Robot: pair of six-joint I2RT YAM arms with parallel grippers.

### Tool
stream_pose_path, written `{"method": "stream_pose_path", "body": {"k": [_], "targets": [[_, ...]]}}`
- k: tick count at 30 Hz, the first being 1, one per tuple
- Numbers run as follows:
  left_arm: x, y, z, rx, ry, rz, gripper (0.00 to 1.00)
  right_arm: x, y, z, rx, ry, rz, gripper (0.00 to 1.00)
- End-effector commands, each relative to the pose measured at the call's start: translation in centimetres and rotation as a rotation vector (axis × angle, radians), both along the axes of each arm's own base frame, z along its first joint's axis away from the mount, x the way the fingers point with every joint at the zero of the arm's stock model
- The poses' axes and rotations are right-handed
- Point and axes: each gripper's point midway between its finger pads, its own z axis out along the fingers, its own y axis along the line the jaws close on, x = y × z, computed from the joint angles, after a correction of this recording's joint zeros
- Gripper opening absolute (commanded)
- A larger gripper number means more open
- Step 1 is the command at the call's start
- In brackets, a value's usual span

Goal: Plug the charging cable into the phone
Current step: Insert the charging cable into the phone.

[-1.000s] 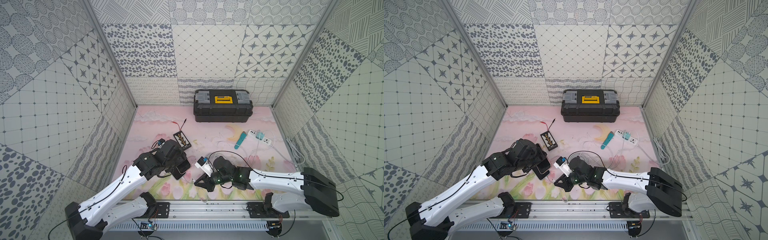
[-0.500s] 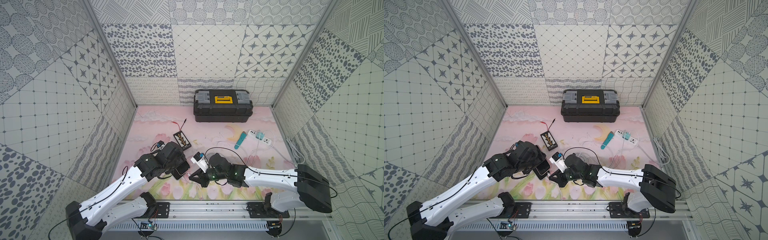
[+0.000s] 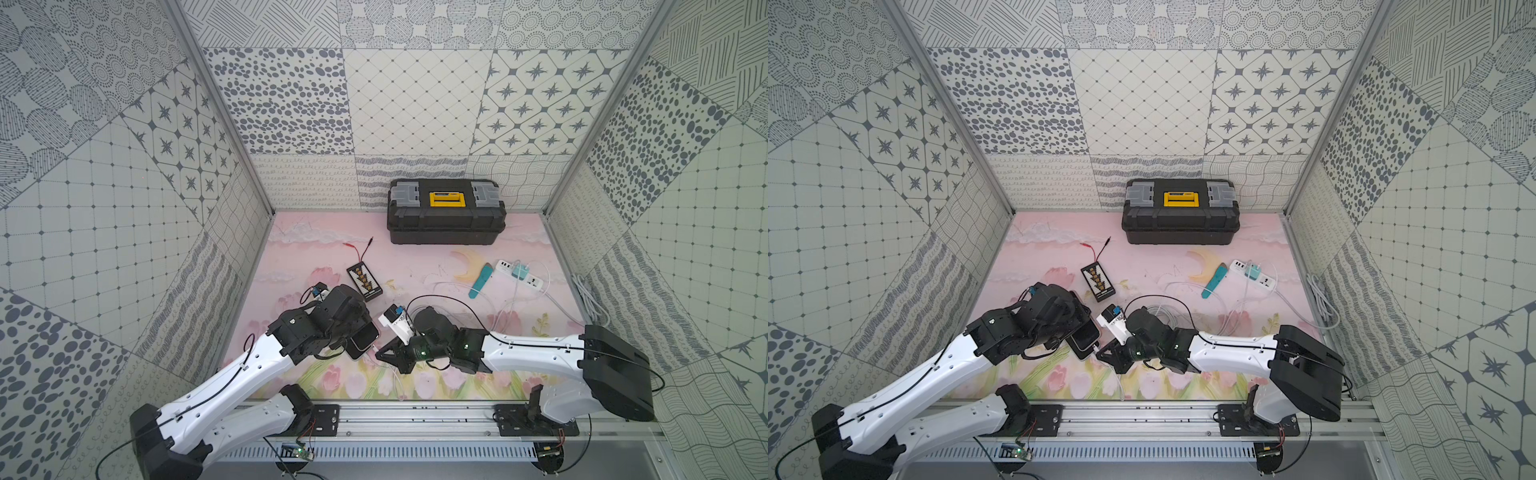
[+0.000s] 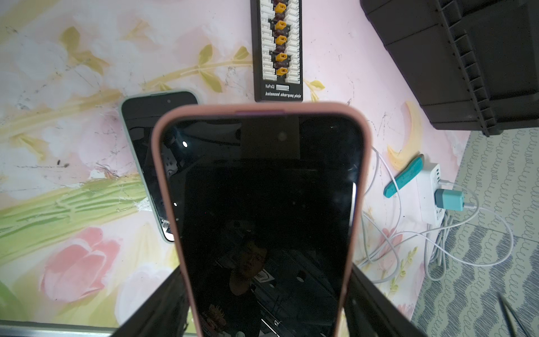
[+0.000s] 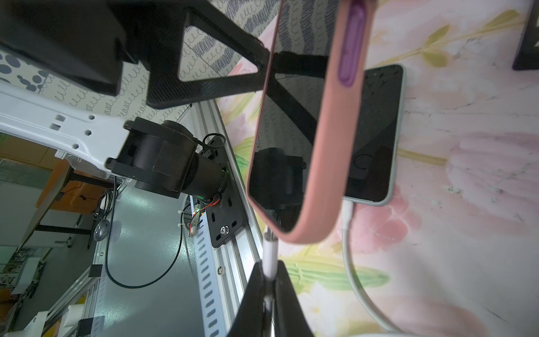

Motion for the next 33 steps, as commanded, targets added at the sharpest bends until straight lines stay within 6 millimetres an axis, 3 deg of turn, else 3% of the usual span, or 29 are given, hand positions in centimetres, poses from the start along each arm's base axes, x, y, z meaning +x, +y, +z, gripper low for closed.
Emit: {"method": "stream_pose_path", "body": {"k": [1,33], "targets": [[0.39,0.36,0.46,0.007,-0.026,0.024,0.00,0.70,0.94,1.94,0.061,-0.037,-0.006,0.00],[0.09,0.18,-0.21,0.007,-0.002,0.012,0.00,0.82,0.98,2.62,0.071,-0.052,0.005,0.00]]}}
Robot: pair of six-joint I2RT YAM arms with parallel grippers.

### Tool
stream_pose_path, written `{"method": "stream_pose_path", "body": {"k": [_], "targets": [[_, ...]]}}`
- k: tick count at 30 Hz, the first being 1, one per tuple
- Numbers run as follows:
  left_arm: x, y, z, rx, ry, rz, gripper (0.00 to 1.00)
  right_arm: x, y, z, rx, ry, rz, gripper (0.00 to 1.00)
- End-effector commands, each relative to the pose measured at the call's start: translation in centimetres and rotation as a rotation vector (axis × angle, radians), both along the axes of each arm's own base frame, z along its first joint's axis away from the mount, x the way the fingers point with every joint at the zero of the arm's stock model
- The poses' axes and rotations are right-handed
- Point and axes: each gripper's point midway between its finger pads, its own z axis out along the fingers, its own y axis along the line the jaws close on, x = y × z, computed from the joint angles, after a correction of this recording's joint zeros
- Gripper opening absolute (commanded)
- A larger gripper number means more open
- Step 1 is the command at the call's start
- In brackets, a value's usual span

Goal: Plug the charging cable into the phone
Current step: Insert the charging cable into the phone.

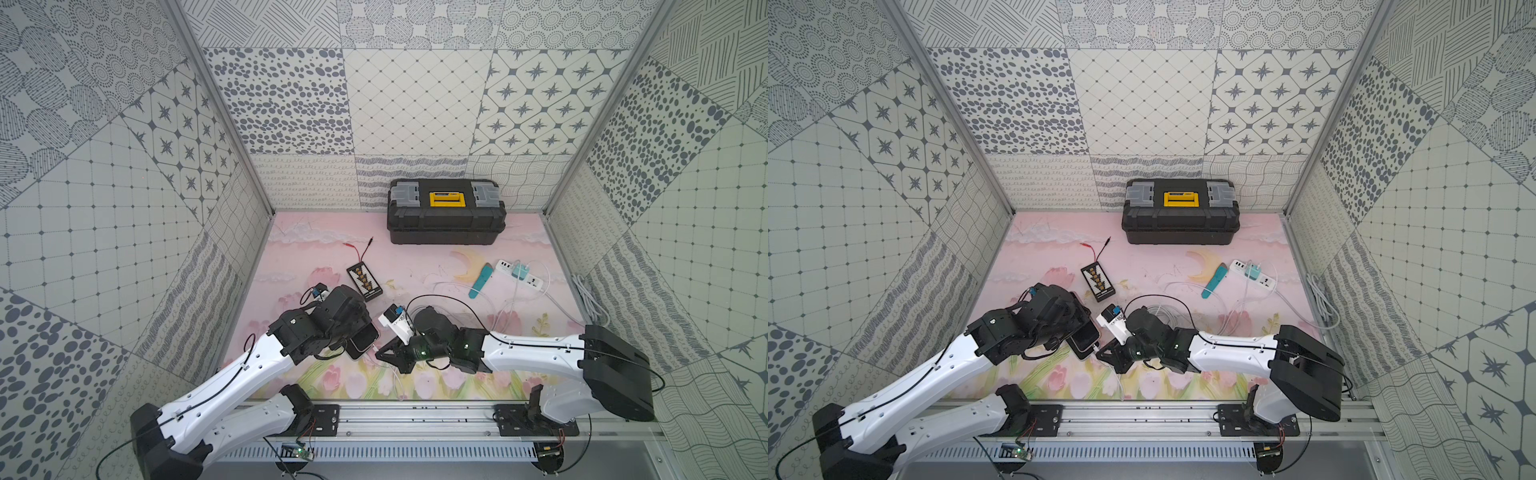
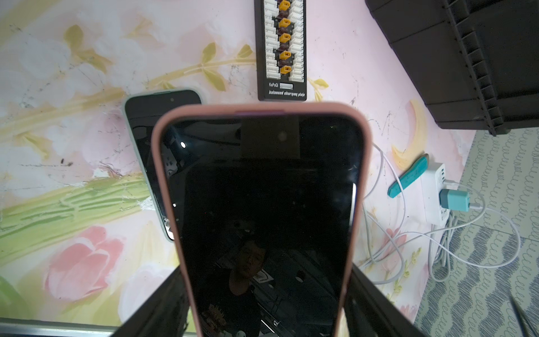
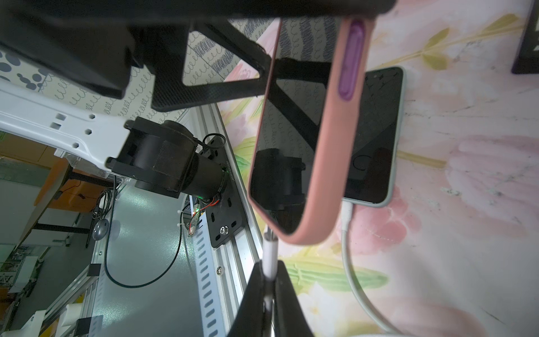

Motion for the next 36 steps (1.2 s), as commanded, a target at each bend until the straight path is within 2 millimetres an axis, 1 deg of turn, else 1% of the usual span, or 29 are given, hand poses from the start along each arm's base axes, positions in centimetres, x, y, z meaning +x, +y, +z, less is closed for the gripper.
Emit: {"method": "stream_pose_path", "body": {"k": [1,10,18,25,30,36], "targets": [[0.2,0.0,0.0,-0.002,-0.008,0.013,0.00,0.6,1.0,2.5,0.070,-0.044,0.008,0.00],[0.0,-0.4,-0.1,-0.029,-0.001,0.002,0.00,1.1,1.0,2.2,0.065,-0.037,-0.004,0.00],[-0.2,-1.5,-0.9,-0.090,0.024,-0.011,0.00,1.4,1.3,1.8,0.059,-0.034,-0.006,0.00],[-0.5,-1.9,-0.6,-0.117,0.029,-0.022,0.00,1.6,1.0,1.2,0.056,-0.029,-0.015,0.00],[-0.7,-2.1,-0.8,-0.131,0.040,-0.022,0.00,1.8,1.0,1.4,0.065,-0.030,-0.020,0.00],[-0.8,-1.8,-1.6,-0.107,0.059,-0.022,0.00,2.2,1.0,1.8,0.075,-0.030,-0.025,0.00]]}}
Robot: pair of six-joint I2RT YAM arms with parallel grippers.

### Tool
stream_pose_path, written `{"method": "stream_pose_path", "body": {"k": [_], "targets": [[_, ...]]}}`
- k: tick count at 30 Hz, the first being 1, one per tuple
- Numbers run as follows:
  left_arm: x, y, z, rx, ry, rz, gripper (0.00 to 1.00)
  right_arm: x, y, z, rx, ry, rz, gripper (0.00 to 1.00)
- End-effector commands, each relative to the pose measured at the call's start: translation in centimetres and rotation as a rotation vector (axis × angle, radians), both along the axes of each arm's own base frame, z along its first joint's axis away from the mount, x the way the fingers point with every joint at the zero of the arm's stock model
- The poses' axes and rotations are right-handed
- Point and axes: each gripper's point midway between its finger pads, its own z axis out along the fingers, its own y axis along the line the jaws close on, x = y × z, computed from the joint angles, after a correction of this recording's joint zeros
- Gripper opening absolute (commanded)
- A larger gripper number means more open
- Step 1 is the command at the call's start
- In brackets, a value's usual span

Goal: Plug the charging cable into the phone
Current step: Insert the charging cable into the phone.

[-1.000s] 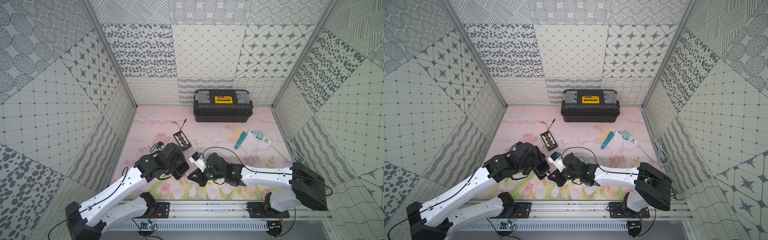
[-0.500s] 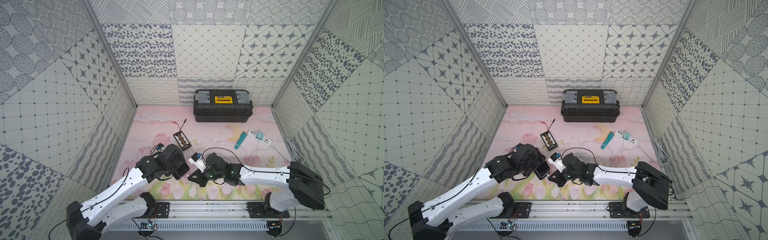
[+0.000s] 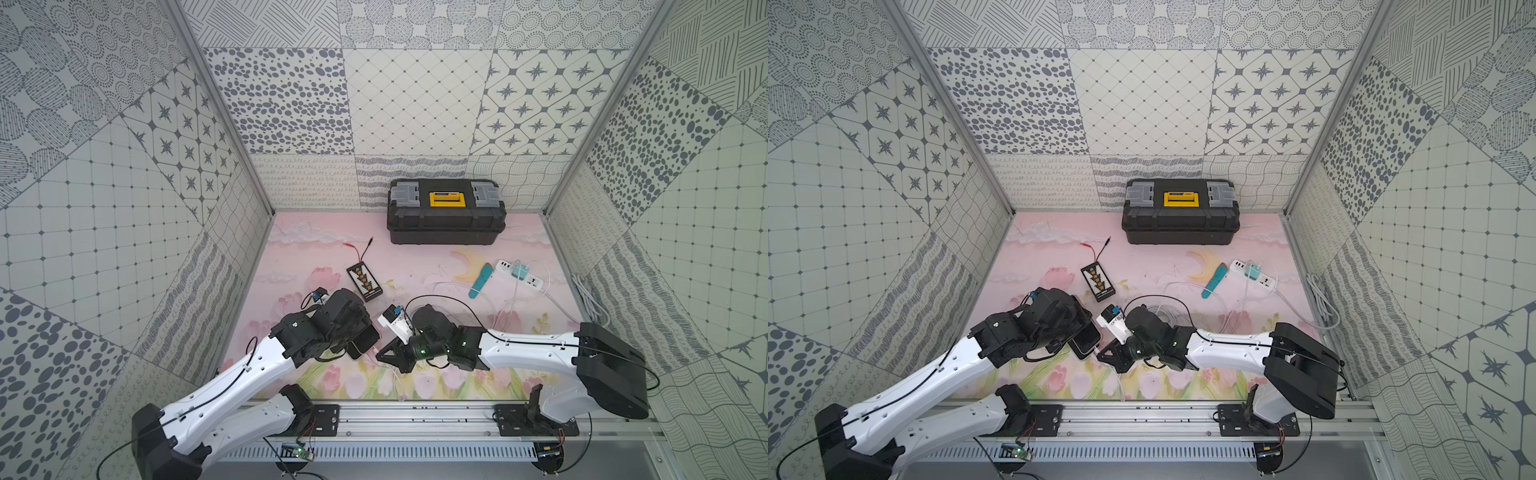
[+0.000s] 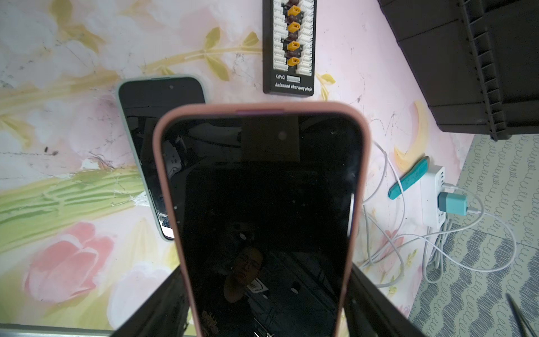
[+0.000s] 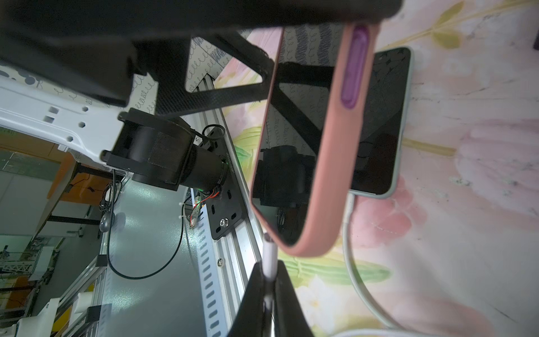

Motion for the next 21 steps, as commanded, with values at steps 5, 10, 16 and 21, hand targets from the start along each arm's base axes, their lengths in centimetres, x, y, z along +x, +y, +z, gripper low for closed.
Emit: {"method": "stream_pose_path", "body": {"k": [5,10,16,21], "targets": [[-0.8,-1.5,-0.7,-0.063,0.049,-0.052,0.00,2.3,1.0,2.9,0.098,-0.066,-0.050,0.00],[-1.1,-1.1,-1.1,-0.047,0.059,-0.049,0.00,2.7,0.9,3.2,0.101,-0.075,-0.065,0.00],[-1.4,-1.1,-1.5,-0.045,0.093,-0.036,0.00,3.0,1.1,2.7,0.088,-0.072,-0.067,0.00],[-1.5,-1.0,-1.7,-0.047,0.114,-0.020,0.00,3.4,1.1,2.7,0.075,-0.082,-0.084,0.00]]}}
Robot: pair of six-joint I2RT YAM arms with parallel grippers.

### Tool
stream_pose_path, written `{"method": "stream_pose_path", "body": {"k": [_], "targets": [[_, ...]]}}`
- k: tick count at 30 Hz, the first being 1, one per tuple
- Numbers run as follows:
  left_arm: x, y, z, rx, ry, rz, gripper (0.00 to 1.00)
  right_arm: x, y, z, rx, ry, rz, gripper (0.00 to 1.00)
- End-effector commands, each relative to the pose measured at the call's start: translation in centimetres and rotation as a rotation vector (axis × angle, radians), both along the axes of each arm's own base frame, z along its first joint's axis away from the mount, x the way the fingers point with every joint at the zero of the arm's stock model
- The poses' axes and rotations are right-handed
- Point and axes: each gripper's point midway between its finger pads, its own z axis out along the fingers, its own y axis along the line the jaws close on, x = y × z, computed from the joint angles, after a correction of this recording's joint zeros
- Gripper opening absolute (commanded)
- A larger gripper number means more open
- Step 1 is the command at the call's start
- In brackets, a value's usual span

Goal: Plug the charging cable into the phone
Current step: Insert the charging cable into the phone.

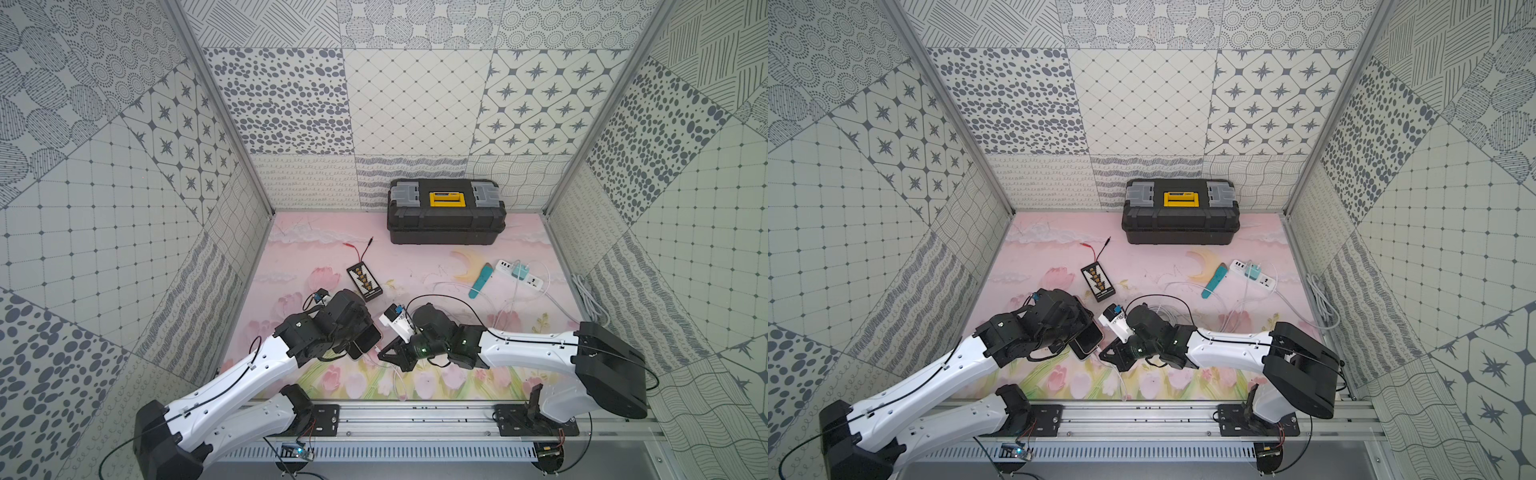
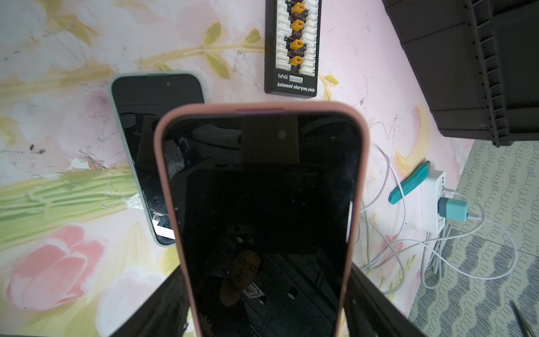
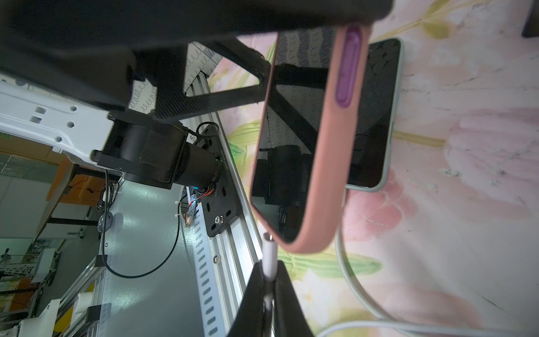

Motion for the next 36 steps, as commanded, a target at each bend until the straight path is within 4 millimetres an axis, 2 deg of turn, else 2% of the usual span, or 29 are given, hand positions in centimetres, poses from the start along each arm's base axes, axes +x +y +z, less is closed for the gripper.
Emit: {"method": "stream_pose_path", "body": {"k": [1,13,24,31,36], "targets": [[-1.8,-0.8,-0.9,-0.036,0.108,-0.038,0.00,3.1,1.6,3.2,0.091,-0.098,-0.074,0.00],[-1.6,-0.8,-1.6,-0.010,0.118,-0.033,0.00,4.1,2.4,3.3,0.057,-0.059,-0.125,0.00],[-1.7,-1.6,-1.8,-0.048,0.134,-0.048,0.00,5.3,1.0,3.7,0.083,-0.086,-0.158,0.00],[-1.8,-2.4,-1.8,-0.092,0.151,-0.049,0.00,5.0,1.0,3.8,0.099,-0.101,-0.129,0.00],[-1.6,-2.9,-2.2,-0.098,0.163,-0.053,0.00,4.4,1.8,4.8,0.152,-0.090,-0.089,0.00]]}}
